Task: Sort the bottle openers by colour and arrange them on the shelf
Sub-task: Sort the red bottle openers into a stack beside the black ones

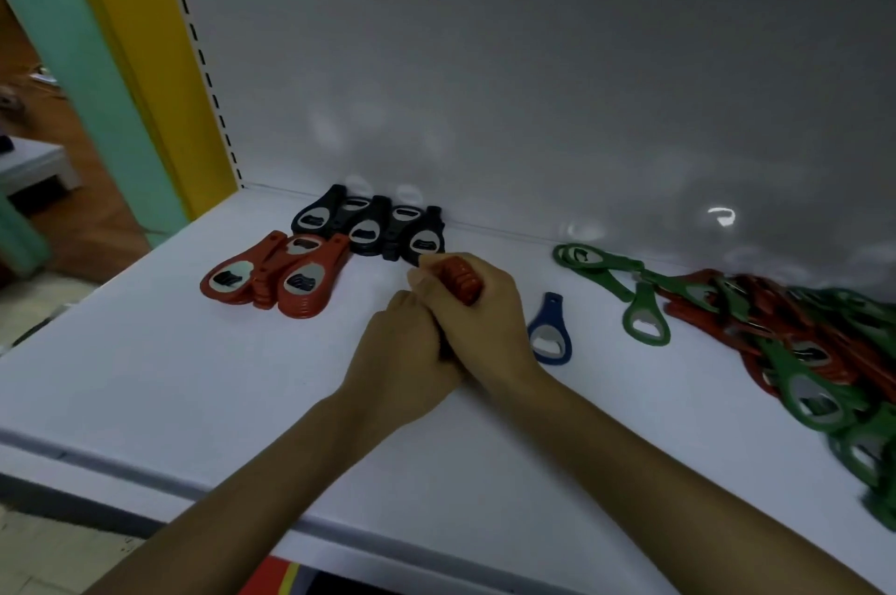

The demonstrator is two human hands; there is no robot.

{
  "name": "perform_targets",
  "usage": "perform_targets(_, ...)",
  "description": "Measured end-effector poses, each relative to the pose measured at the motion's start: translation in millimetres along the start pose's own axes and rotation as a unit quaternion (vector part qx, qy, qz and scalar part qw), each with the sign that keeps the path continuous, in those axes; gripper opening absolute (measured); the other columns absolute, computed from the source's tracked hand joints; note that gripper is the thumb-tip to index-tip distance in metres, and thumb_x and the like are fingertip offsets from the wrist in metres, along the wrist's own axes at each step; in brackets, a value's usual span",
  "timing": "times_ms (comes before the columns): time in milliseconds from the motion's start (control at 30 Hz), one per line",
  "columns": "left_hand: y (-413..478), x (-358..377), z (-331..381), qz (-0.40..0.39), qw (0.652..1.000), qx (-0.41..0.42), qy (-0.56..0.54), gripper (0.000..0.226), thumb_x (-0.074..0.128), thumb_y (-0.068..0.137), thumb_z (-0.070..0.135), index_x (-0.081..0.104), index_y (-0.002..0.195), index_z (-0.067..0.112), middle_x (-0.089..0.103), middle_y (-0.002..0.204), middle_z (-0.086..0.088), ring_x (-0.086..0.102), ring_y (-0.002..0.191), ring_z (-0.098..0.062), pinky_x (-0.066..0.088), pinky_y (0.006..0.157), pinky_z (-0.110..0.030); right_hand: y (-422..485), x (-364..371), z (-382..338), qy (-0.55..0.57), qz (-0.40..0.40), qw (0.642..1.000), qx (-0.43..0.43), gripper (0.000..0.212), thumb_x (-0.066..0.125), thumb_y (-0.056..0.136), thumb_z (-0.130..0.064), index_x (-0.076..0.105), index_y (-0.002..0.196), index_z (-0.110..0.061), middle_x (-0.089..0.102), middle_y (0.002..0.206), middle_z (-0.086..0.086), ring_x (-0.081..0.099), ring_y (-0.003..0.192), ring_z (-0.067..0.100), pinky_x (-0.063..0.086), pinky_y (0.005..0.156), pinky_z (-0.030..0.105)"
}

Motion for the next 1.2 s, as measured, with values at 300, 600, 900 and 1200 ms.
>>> perform_targets(300,-1.6,-3.1,0.7,0.020,0.998,0.049,0.034,0.028,0.055,0.086,0.027,0.052,0.109,0.011,0.044,0.080,0.009,0.053,0.080,-0.020,0.032,0.066,-0.027,0.2,-10.8,5.1,0.118,0.051,0.986,0.108,0.026,0.065,0.088,-0.028,0.070,0.078,-0.004,0.071,0.084,0.015,0.067,0.077,0.023,0.056,0.076,0.034)
perform_targets(600,1.5,-20.5,10.0,0.066,0.991,0.048,-0.102,0.061,0.032,0.083,0.064,0.049,0.120,0.019,0.059,0.087,0.018,0.057,0.071,0.001,0.040,0.062,-0.009,0.3,-12.4,2.4,0.556,0.070,0.773,0.298,0.029,0.055,0.095,-0.031,0.059,0.087,-0.004,0.069,0.093,0.017,0.065,0.092,0.028,0.055,0.080,0.039)
perform_targets(900,33.1,-68.0,-22.5,-0.242,0.969,0.042,-0.028,0.013,0.045,0.095,0.037,0.045,0.083,0.032,0.057,0.067,0.008,0.059,0.055,0.001,0.045,0.049,-0.012,8.2,-23.1,-10.8,-0.014,-0.150,0.988,0.034,0.026,0.072,0.082,-0.022,0.065,0.107,-0.025,0.072,0.094,-0.003,0.068,0.085,0.006,0.054,0.072,0.018)
perform_targets(1200,45.3,-111.0,-51.3,-0.068,0.996,0.054,0.016,0.021,0.040,0.099,0.032,0.058,0.095,0.024,0.062,0.070,0.016,0.059,0.067,-0.002,0.041,0.061,-0.019,37.2,7.7,-23.6,-0.008,-0.184,0.971,0.156,0.023,0.077,0.077,-0.014,0.071,0.098,-0.006,0.074,0.087,0.008,0.070,0.067,0.011,0.055,0.056,0.019)
Point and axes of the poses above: each hand's wrist, its own y-axis towards the middle knuckle, its own x-axis out of the palm, z = x × y, the point moved 4 cm from there along y, towards the middle knuckle
